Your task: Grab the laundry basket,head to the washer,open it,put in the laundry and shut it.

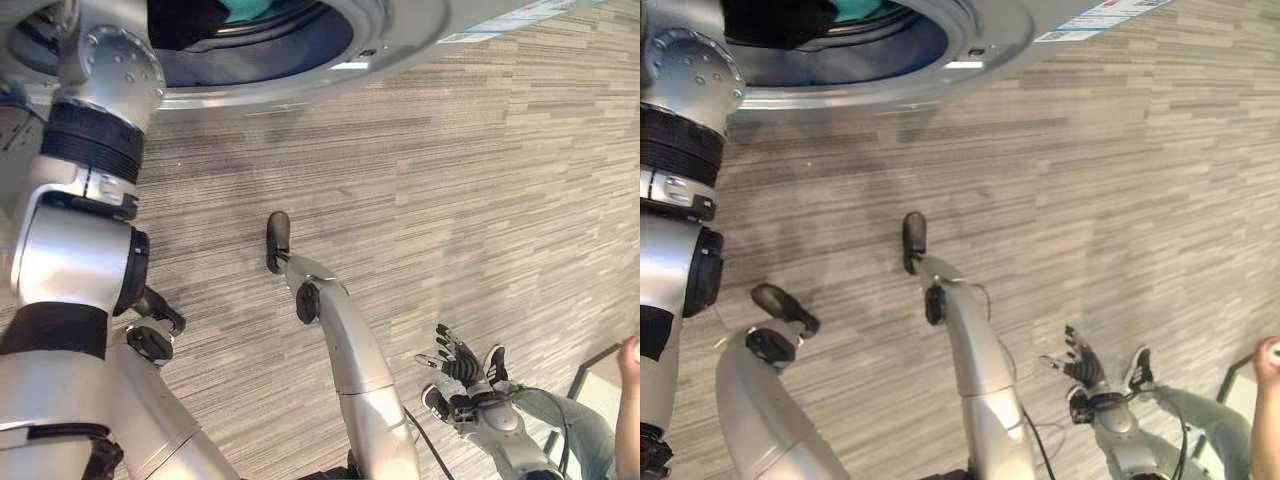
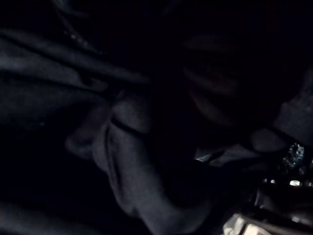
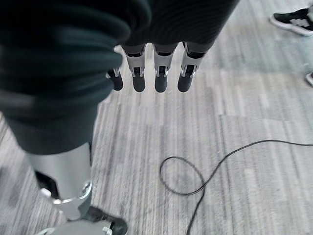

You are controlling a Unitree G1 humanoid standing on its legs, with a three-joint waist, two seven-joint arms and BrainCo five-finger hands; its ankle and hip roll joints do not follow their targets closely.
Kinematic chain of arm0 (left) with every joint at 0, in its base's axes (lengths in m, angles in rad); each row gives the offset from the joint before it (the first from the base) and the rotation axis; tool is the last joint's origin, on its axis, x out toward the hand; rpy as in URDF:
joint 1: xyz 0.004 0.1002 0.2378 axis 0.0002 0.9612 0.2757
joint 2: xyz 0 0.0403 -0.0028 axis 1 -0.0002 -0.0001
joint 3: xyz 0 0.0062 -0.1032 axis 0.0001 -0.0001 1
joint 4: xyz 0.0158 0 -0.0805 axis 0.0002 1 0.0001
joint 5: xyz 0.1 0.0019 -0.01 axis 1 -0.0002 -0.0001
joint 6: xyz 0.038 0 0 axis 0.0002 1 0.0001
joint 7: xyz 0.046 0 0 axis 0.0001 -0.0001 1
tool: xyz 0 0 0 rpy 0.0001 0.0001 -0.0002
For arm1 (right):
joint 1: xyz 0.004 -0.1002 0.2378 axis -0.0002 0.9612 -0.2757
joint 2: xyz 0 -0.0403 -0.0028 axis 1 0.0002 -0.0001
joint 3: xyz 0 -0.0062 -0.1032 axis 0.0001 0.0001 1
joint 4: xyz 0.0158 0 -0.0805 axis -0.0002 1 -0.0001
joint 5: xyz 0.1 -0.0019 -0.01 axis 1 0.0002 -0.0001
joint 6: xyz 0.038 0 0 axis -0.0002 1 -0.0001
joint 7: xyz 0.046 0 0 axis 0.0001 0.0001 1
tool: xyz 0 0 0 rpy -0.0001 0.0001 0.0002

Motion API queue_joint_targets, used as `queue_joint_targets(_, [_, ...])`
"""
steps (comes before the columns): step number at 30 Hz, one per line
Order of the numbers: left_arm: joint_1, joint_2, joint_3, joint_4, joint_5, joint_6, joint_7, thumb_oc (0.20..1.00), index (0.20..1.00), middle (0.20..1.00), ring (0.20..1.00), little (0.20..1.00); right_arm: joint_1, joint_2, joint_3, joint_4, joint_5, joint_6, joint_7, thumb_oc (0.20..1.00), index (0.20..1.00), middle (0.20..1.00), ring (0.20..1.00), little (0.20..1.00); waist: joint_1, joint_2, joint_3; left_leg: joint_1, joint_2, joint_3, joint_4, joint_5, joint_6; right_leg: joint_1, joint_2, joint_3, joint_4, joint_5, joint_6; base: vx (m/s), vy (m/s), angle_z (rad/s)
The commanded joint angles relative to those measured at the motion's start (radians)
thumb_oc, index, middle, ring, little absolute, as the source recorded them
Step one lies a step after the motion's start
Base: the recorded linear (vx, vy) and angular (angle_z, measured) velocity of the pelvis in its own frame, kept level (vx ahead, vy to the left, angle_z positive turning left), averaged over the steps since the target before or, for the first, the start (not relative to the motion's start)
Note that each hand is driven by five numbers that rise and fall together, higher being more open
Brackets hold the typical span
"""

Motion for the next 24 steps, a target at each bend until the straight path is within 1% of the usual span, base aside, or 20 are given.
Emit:
queue_joint_targets(1, [0.064, 0.031, -0.024, 0.090, 0.165, 0.061, -0.055, 1.000, 1.000, 1.000, 1.000, 1.000, 0.097, -0.093, -0.019, -0.032, 0.014, -0.010, -0.024, 1.000, 1.000, 1.000, 1.000, 1.000, -0.032, 0.070, -0.093, -0.009, -0.026, -0.021, 0.116, -0.032, 0.026, 0.014, -0.043, -0.024, 0.058, -0.067, 0.136, -0.01, 0.021, 0.10])
queue_joint_targets(2, [0.078, 0.040, -0.055, 0.155, 0.241, 0.119, -0.070, 1.000, 1.000, 1.000, 1.000, 1.000, 0.084, -0.094, -0.017, -0.032, 0.021, -0.013, -0.025, 1.000, 1.000, 1.000, 1.000, 1.000, -0.030, 0.076, -0.091, -0.009, -0.029, -0.015, 0.114, -0.032, 0.028, 0.011, -0.044, -0.024, 0.058, -0.065, 0.133, -0.02, 0.036, 0.08])
queue_joint_targets(3, [0.086, 0.054, -0.053, 0.164, 0.262, 0.125, -0.082, 1.000, 1.000, 1.000, 1.000, 1.000, 0.082, -0.089, -0.021, -0.032, 0.022, -0.014, -0.025, 1.000, 1.000, 1.000, 1.000, 1.000, -0.029, 0.077, -0.088, -0.011, -0.031, -0.014, 0.114, -0.031, 0.030, 0.007, -0.045, -0.023, 0.061, -0.066, 0.133, -0.03, 0.041, 0.04])
queue_joint_targets(4, [0.102, 0.053, -0.059, 0.195, 0.280, 0.147, -0.097, 1.000, 1.000, 1.000, 1.000, 1.000, 0.080, -0.090, -0.018, -0.031, 0.023, -0.016, -0.024, 1.000, 1.000, 1.000, 1.000, 1.000, -0.030, 0.080, -0.087, -0.011, -0.036, -0.009, 0.111, -0.030, 0.032, 0.004, -0.049, -0.023, 0.063, -0.066, 0.132, -0.03, 0.038, 0.02])
queue_joint_targets(5, [0.094, 0.058, -0.093, 0.239, 0.348, 0.190, -0.116, 1.000, 1.000, 1.000, 1.000, 1.000, 0.082, -0.096, -0.011, -0.029, 0.020, -0.017, -0.017, 1.000, 1.000, 1.000, 1.000, 1.000, -0.036, 0.082, -0.088, -0.010, -0.038, -0.006, 0.102, -0.027, 0.032, 0.006, -0.050, -0.021, 0.055, -0.062, 0.132, -0.05, 0.043, 0.02])
queue_joint_targets(6, [0.120, 0.090, -0.125, 0.276, 0.485, 0.212, -0.129, 1.000, 1.000, 1.000, 1.000, 1.000, 0.081, -0.100, -0.014, -0.026, 0.015, -0.022, -0.014, 1.000, 1.000, 1.000, 1.000, 1.000, -0.031, 0.086, -0.083, -0.008, -0.042, -0.002, 0.095, -0.022, 0.033, 0.006, -0.054, -0.020, 0.051, -0.057, 0.132, -0.05, 0.039, 0.02])
queue_joint_targets(7, [0.138, 0.091, -0.122, 0.282, 0.523, 0.214, -0.135, 1.000, 1.000, 1.000, 1.000, 1.000, 0.084, -0.100, -0.013, -0.025, 0.014, -0.025, -0.009, 1.000, 1.000, 1.000, 1.000, 1.000, -0.032, 0.086, -0.082, -0.005, -0.046, 0.004, 0.090, -0.022, 0.034, 0.005, -0.057, -0.018, 0.052, -0.055, 0.134, -0.04, 0.044, 0.02])
queue_joint_targets(8, [0.153, 0.093, -0.126, 0.301, 0.573, 0.233, -0.140, 1.000, 1.000, 1.000, 1.000, 1.000, 0.085, -0.102, -0.016, -0.024, 0.016, -0.028, 0.000, 1.000, 1.000, 1.000, 1.000, 1.000, -0.029, 0.089, -0.081, -0.001, -0.049, 0.008, 0.084, -0.020, 0.036, 0.005, -0.060, -0.016, 0.052, -0.053, 0.134, -0.05, 0.043, 0.01])
queue_joint_targets(9, [0.177, 0.094, -0.155, 0.308, 0.702, 0.248, -0.133, 1.000, 1.000, 1.000, 1.000, 1.000, 0.087, -0.100, -0.014, -0.019, 0.019, -0.035, 0.007, 1.000, 1.000, 1.000, 1.000, 1.000, -0.025, 0.092, -0.072, 0.010, -0.050, 0.016, 0.067, -0.015, 0.036, 0.006, -0.062, -0.017, 0.044, -0.052, 0.136, -0.04, 0.034, 0.02])
queue_joint_targets(12, [0.163, 0.073, -0.158, 0.319, 0.739, 0.256, -0.120, 1.000, 1.000, 1.000, 1.000, 1.000, 0.069, -0.097, 0.000, -0.006, 0.023, -0.037, 0.007, 1.000, 1.000, 1.000, 1.000, 1.000, -0.023, 0.091, -0.054, 0.019, -0.054, 0.027, 0.067, -0.018, 0.040, 0.010, -0.061, -0.008, 0.042, -0.047, 0.137, -0.04, 0.029, 0.02])
queue_joint_targets(14, [0.149, 0.067, -0.168, 0.324, 0.805, 0.258, -0.098, 1.000, 1.000, 1.000, 1.000, 1.000, 0.065, -0.095, 0.017, 0.001, 0.015, -0.039, 0.011, 1.000, 1.000, 1.000, 1.000, 1.000, -0.020, 0.096, -0.045, 0.015, -0.053, 0.026, 0.068, -0.017, 0.042, 0.008, -0.058, -0.004, 0.037, -0.042, 0.136, 0.00, 0.000, 0.00])
queue_joint_targets(16, [0.155, 0.051, -0.150, 0.328, 0.757, 0.248, -0.095, 1.000, 1.000, 1.000, 1.000, 1.000, 0.053, -0.092, 0.034, 0.012, 0.014, -0.037, 0.007, 1.000, 1.000, 1.000, 1.000, 1.000, -0.020, 0.105, -0.038, 0.026, -0.055, 0.037, 0.055, -0.012, 0.040, 0.009, -0.057, 0.002, 0.026, -0.038, 0.138, -0.01, 0.039, 0.00])
queue_joint_targets(17, [0.161, 0.059, -0.126, 0.259, 0.681, 0.205, -0.075, 1.000, 1.000, 1.000, 1.000, 1.000, 0.056, -0.087, 0.038, 0.019, 0.013, -0.035, 0.006, 1.000, 1.000, 1.000, 1.000, 1.000, -0.017, 0.114, -0.031, 0.039, -0.060, 0.049, 0.039, -0.009, 0.038, 0.009, -0.058, 0.012, 0.016, -0.034, 0.140, -0.01, 0.040, 0.02])
queue_joint_targets(18, [0.164, 0.060, -0.125, 0.256, 0.679, 0.205, -0.073, 1.000, 1.000, 1.000, 1.000, 1.000, 0.056, -0.088, 0.038, 0.019, 0.013, -0.035, 0.006, 1.000, 1.000, 1.000, 1.000, 1.000, -0.018, 0.114, -0.031, 0.041, -0.060, 0.051, 0.038, -0.008, 0.038, 0.010, -0.058, 0.013, 0.015, -0.034, 0.140, 0.00, 0.000, 0.00])
queue_joint_targets(19, [0.149, 0.062, -0.114, 0.196, 0.597, 0.167, -0.060, 1.000, 1.000, 1.000, 1.000, 1.000, 0.058, -0.088, 0.041, 0.027, 0.012, -0.038, 0.007, 1.000, 1.000, 1.000, 1.000, 1.000, -0.017, 0.117, -0.029, 0.042, -0.061, 0.051, 0.036, -0.005, 0.036, 0.009, -0.058, 0.016, 0.010, -0.031, 0.141, 0.00, 0.000, 0.00])
queue_joint_targets(20, [0.049, 0.049, -0.106, 0.118, 0.419, 0.093, -0.032, 1.000, 1.000, 1.000, 1.000, 1.000, 0.067, -0.094, 0.043, 0.050, 0.016, -0.038, 0.007, 1.000, 1.000, 1.000, 1.000, 1.000, -0.019, 0.122, -0.031, 0.042, -0.061, 0.055, 0.029, -0.006, 0.033, 0.009, -0.057, 0.022, -0.001, -0.030, 0.142, 0.00, 0.000, 0.00])
queue_joint_targets(21, [-0.127, -0.049, -0.108, 0.011, 0.216, -0.003, 0.013, 1.000, 1.000, 1.000, 1.000, 1.000, 0.057, -0.106, 0.057, 0.068, 0.023, -0.035, -0.002, 1.000, 1.000, 1.000, 1.000, 1.000, -0.044, 0.110, -0.045, 0.037, -0.058, 0.056, 0.028, -0.005, 0.029, 0.010, -0.046, 0.024, -0.017, -0.025, 0.144, 0.00, 0.000, 0.00])
queue_joint_targets(22, [-0.128, -0.051, -0.111, 0.008, 0.209, -0.008, 0.015, 1.000, 1.000, 1.000, 1.000, 1.000, 0.055, -0.106, 0.054, 0.069, 0.024, -0.035, -0.002, 1.000, 1.000, 1.000, 1.000, 1.000, -0.041, 0.111, -0.044, 0.036, -0.058, 0.056, 0.028, -0.005, 0.029, 0.009, -0.045, 0.025, -0.017, -0.024, 0.144, 0.03, -0.013, 0.05])
queue_joint_targets(23, [-0.120, -0.075, -0.087, -0.020, 0.179, -0.023, 0.009, 1.000, 1.000, 1.000, 1.000, 1.000, 0.043, -0.108, 0.055, 0.057, 0.030, -0.036, -0.010, 1.000, 1.000, 1.000, 1.000, 1.000, -0.052, 0.103, -0.047, 0.034, -0.055, 0.055, 0.031, -0.002, 0.026, 0.009, -0.040, 0.025, -0.025, -0.022, 0.143, 0.01, -0.012, -0.04])
queue_joint_targets(24, [-0.108, -0.056, -0.085, -0.019, 0.206, -0.016, 0.011, 1.000, 1.000, 1.000, 1.000, 1.000, 0.043, -0.121, 0.050, 0.039, 0.032, -0.037, -0.017, 1.000, 1.000, 1.000, 1.000, 1.000, -0.055, 0.104, -0.052, 0.032, -0.051, 0.056, 0.032, -0.003, 0.026, 0.010, -0.036, 0.027, -0.030, -0.019, 0.142, 0.02, -0.024, -0.14])
